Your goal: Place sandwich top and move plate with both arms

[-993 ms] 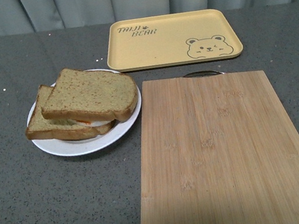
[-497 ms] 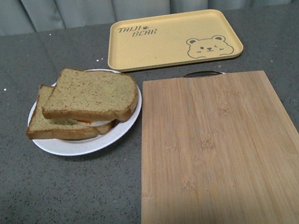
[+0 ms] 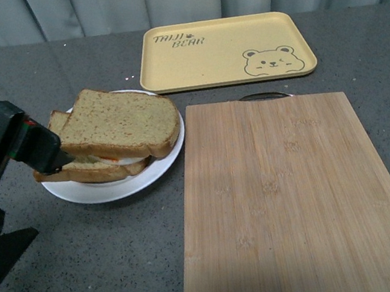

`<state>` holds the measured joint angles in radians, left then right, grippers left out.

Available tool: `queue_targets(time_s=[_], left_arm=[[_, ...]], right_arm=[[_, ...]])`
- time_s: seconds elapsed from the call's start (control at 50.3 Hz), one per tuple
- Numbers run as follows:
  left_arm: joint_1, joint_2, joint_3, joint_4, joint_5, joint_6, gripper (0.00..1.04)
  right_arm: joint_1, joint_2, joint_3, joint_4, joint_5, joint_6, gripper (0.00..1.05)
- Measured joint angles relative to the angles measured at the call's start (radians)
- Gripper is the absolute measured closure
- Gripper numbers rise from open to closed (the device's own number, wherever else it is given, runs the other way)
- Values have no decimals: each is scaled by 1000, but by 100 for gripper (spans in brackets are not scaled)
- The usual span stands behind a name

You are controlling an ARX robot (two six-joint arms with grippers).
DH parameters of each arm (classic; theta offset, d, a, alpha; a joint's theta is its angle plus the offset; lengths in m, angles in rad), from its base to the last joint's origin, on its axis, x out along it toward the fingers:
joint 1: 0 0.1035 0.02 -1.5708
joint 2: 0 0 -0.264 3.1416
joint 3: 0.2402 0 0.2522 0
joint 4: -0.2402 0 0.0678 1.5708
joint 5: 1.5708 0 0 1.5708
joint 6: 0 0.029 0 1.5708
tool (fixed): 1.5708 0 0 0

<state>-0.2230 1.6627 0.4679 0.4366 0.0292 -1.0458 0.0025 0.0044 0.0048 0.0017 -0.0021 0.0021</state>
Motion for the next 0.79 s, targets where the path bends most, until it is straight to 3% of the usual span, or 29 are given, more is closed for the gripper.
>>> queue_targets(time_s=[0.517,0.576,0.795], left_arm=[[-48,230,114,81,-31,-112,7],[-50,246,124,84,-29,-115,14],[-44,307,177,84,-30,-162,57]], right_arm=[[0,0,0,0,0,0,9],[0,0,0,0,0,0,9],[0,0,0,0,0,0,9]])
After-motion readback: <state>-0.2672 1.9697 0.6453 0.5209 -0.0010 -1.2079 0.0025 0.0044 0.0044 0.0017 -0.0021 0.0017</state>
